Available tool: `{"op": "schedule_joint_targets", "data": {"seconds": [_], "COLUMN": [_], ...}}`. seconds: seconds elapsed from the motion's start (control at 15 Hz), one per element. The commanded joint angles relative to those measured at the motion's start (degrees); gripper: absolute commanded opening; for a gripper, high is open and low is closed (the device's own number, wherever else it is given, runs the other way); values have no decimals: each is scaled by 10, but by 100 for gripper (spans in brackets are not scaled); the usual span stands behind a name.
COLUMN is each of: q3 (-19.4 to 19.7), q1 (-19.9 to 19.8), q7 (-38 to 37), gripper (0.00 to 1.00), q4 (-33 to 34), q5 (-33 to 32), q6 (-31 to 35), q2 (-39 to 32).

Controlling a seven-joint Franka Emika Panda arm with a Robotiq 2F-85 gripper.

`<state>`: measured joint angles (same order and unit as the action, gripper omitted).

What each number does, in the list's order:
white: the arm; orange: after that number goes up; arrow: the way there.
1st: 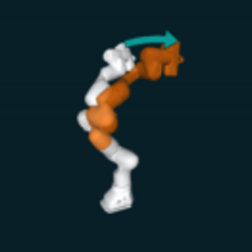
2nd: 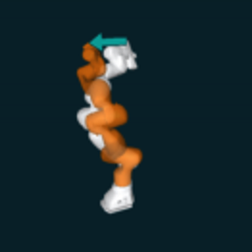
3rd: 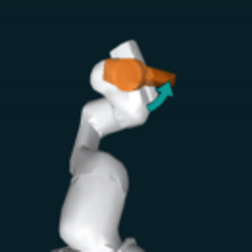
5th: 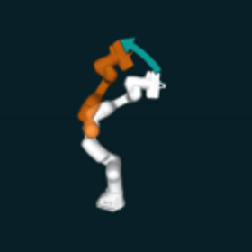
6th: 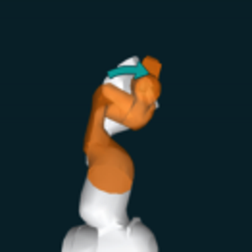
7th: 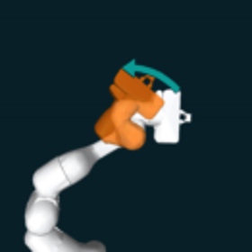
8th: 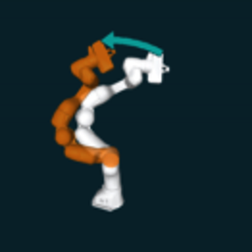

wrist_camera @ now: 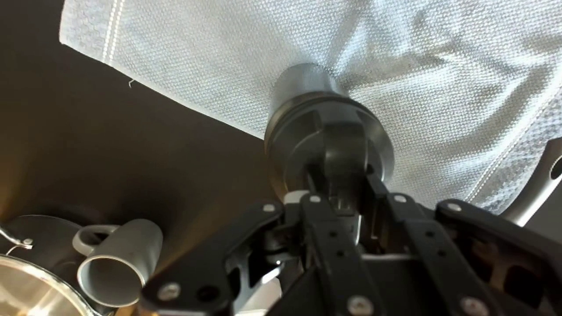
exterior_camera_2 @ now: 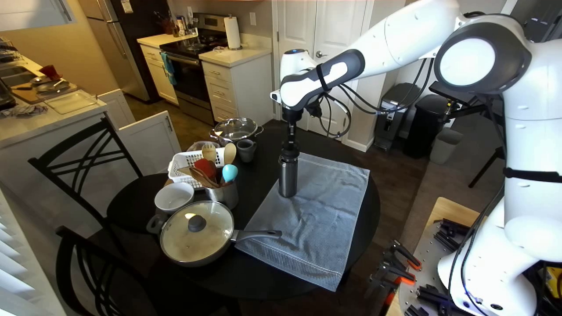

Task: Put the black lid on the bottle

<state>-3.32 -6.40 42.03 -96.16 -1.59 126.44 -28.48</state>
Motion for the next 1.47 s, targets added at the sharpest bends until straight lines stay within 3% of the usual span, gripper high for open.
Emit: {"op": "schedule_joint_targets", "data": {"seconds": [0.0, 1.4], "q3": [0, -7], "q1": [0, -1], "q7": [-20, -31], "gripper": [6, 6], "q4": [-10, -12], "q5": [4, 11], "q6": [18, 41], "q2": [6, -4]}}
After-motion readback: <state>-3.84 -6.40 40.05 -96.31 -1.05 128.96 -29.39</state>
